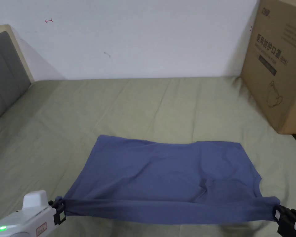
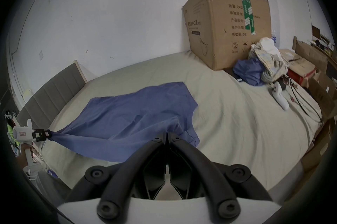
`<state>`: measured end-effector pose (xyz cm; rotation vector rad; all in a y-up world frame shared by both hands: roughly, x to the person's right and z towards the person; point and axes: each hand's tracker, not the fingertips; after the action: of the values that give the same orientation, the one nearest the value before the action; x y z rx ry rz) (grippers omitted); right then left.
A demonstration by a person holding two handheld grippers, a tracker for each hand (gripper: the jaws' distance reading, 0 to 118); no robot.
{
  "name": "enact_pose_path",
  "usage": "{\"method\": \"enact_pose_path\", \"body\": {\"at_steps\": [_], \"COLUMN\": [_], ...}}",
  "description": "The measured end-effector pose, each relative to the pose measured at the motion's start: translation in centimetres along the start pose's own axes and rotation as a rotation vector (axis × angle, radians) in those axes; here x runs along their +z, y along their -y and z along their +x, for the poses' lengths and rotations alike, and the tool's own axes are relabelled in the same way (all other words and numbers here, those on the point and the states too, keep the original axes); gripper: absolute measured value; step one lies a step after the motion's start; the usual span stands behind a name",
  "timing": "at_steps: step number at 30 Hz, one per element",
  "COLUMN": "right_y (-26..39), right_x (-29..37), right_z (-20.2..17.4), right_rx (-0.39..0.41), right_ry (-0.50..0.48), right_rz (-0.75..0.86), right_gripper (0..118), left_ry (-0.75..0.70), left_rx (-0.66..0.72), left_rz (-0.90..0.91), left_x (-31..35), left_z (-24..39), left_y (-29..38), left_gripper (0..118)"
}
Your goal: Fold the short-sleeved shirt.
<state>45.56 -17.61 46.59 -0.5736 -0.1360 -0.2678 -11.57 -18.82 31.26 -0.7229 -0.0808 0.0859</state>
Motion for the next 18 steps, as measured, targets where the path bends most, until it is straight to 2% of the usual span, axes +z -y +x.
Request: {"method": "enact_pose_path", "body": {"at_steps": [4, 9, 15, 16, 18], "right_y": [2.6, 5.1, 6.4, 6.5, 6.0], "right_x": [0.3, -1.9, -5.6, -5.8, -5.4], "right_z": [0.8, 1.7, 2.1, 2.0, 1.5], "right_rx": [-0.005, -0.05, -0.034, -0.032, -0.015], "right_ry": [0.024, 0.094, 0.166, 0.166, 0.177], "right_rz": [-0.073, -0.197, -0.393, -0.381, -0.387], "right_gripper": [0, 0, 0, 1, 7], "left_ry": [-0.011, -0.043, -0.072, -0.077, -0.072], "left_rx": [0.004, -0.025, -0.029, -0.022, 0.02], "left_rz": [-0.059, -0.134, -0.225, -0.225, -0.244], "left_x": [-0.4, -1.4, -3.0, -3.1, -2.9], "left_z": [-0.5, -0.1, 0.4, 0.4, 0.4], "left_y": [3.0, 6.0, 7.8, 7.7, 6.8], "left_gripper": [3, 3, 3, 5, 22]}}
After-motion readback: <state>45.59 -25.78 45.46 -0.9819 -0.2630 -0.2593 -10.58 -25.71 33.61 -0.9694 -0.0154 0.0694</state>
